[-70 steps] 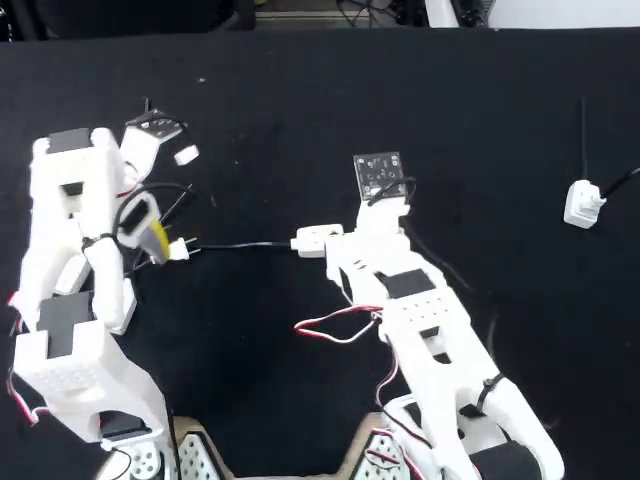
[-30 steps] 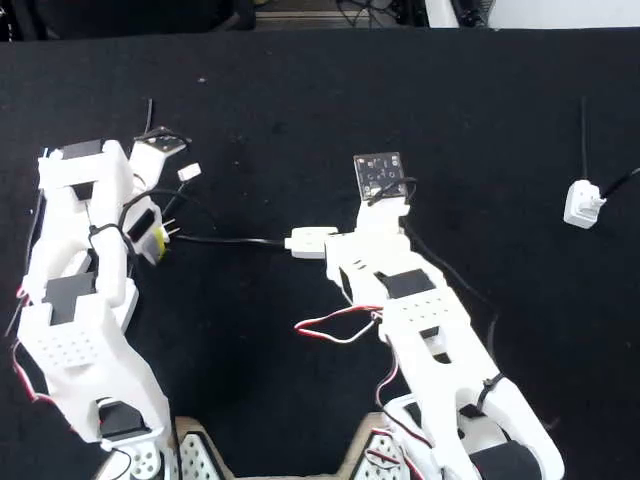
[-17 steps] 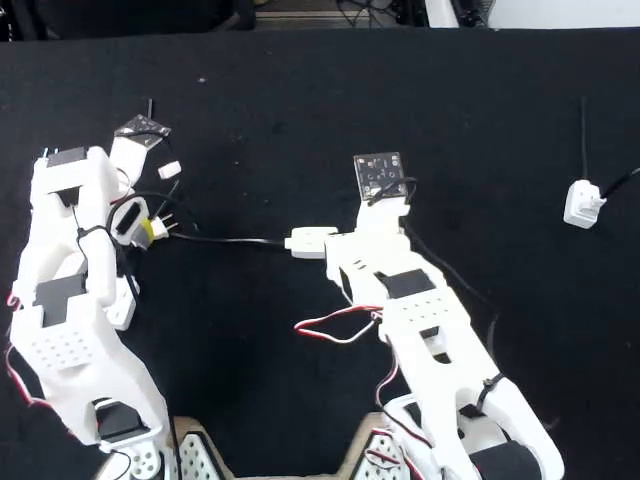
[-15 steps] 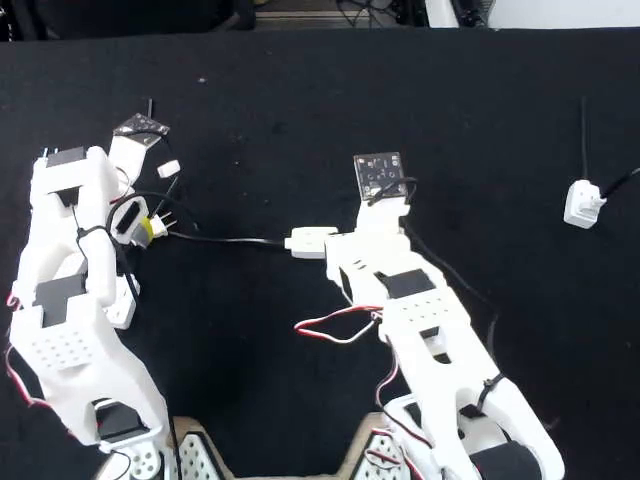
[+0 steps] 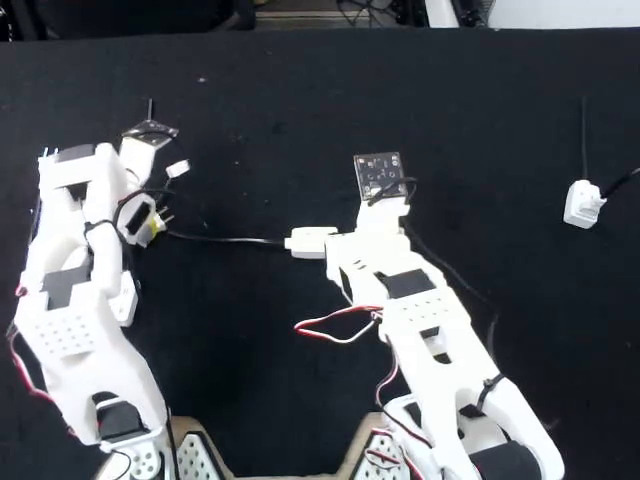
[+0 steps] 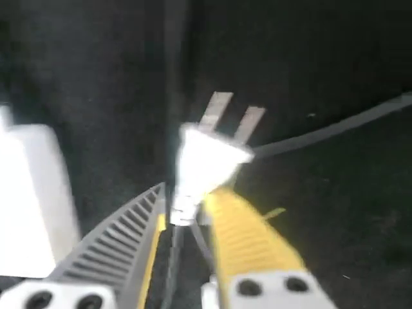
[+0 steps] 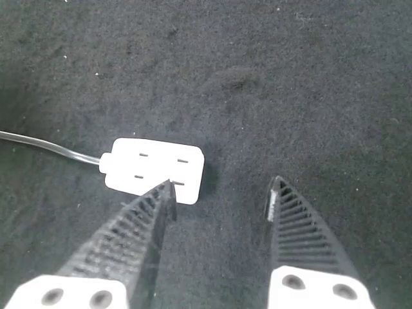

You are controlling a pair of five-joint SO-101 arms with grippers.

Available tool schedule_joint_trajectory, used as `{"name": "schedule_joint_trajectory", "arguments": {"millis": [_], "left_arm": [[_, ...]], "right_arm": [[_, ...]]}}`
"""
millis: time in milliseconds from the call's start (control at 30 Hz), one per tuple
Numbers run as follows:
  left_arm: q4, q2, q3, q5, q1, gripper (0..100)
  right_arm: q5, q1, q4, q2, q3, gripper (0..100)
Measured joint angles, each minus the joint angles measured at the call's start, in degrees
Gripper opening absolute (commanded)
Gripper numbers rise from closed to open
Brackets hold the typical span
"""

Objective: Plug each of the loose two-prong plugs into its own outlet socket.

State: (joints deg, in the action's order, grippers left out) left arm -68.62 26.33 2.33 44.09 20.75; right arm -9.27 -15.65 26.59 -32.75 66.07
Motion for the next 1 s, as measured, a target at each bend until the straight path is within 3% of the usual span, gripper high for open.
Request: {"name": "schedule_joint_trajectory", "arguments": {"millis": [367,700,1000], "left_arm": [[-12.3,-0.4,8.4,-0.1,0.3,6],[-14.9,-1.7,8.9,-0.3,-1.1,6],[-22.8,-5.3,20.0,-10.0,-6.9,3]], "right_arm": [[0.0,0.0,0.0,0.0,0.0,22.6],[0.0,0.0,0.0,0.0,0.0,22.6],[0.0,0.2,0.0,0.0,0.0,22.3]]}}
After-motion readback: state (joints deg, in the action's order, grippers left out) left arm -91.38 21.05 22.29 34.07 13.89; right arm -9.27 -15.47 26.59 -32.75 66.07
